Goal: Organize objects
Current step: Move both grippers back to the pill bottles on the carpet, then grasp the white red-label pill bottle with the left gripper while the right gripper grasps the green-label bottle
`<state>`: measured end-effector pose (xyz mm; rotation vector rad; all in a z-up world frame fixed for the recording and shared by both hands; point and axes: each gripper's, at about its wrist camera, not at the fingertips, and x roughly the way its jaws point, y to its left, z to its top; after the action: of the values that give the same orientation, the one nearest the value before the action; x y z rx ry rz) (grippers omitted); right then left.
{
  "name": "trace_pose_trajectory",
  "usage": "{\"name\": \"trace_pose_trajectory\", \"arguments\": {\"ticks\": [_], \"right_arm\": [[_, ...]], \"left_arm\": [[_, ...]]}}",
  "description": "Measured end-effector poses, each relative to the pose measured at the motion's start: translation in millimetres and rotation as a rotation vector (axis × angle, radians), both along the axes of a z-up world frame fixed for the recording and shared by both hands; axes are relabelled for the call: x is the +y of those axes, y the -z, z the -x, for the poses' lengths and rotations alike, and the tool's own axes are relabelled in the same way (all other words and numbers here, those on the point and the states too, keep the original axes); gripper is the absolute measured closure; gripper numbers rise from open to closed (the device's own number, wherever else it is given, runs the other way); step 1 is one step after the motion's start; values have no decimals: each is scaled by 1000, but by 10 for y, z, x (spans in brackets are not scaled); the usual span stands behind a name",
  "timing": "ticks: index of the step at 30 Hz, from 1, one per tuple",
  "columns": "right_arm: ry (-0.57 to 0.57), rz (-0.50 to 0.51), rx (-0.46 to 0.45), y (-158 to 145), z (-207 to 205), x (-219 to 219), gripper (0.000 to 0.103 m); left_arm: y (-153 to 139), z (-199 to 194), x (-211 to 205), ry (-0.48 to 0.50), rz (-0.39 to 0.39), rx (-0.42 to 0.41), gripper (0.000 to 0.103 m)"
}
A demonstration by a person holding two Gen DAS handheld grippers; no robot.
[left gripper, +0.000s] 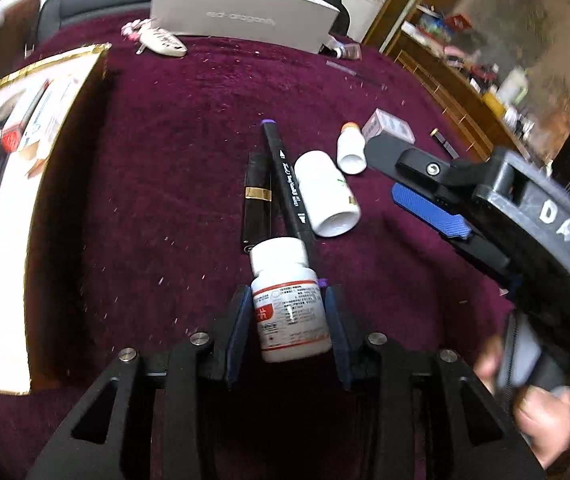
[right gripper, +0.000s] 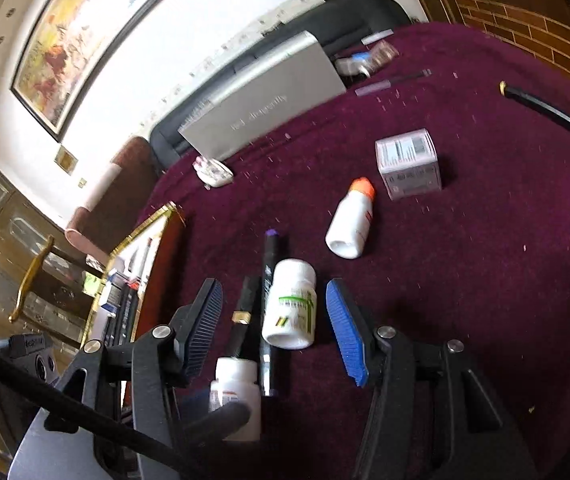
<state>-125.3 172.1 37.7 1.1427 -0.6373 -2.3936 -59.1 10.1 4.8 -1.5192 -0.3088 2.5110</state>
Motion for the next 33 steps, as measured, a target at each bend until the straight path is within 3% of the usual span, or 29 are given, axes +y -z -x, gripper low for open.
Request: {"name": "trace_pose_trajectory", "arguments": {"ticks": [3, 6, 11, 14, 17, 22, 27, 33], "right_arm": [[-3, -13, -24, 59, 18, 19, 50], [4, -76, -18, 80, 23, -18, 51], [-10, -146, -17, 158, 89, -138, 55], [-26, -189, -10, 203, 123, -219, 64], [-55, -244, -10, 268, 148, -332, 72], [-32, -271, 1, 305, 143, -297, 72], [-20, -257, 25, 249, 80, -259, 72], [-29, -213, 108, 71, -23, -270, 72]], "left_arm": [[59, -48, 39, 25, 75, 39, 72], [56, -98, 25, 42, 81, 64, 73], [58, -166, -101, 39, 163, 113, 73], [69, -188, -174, 38, 133, 129, 73], [79, -190, -143, 43, 153, 150, 73], [81, -240, -130, 52, 175, 179, 73], [59, -265, -197, 34, 142, 187, 73], [-48, -308, -259, -1, 121, 222, 73]]}}
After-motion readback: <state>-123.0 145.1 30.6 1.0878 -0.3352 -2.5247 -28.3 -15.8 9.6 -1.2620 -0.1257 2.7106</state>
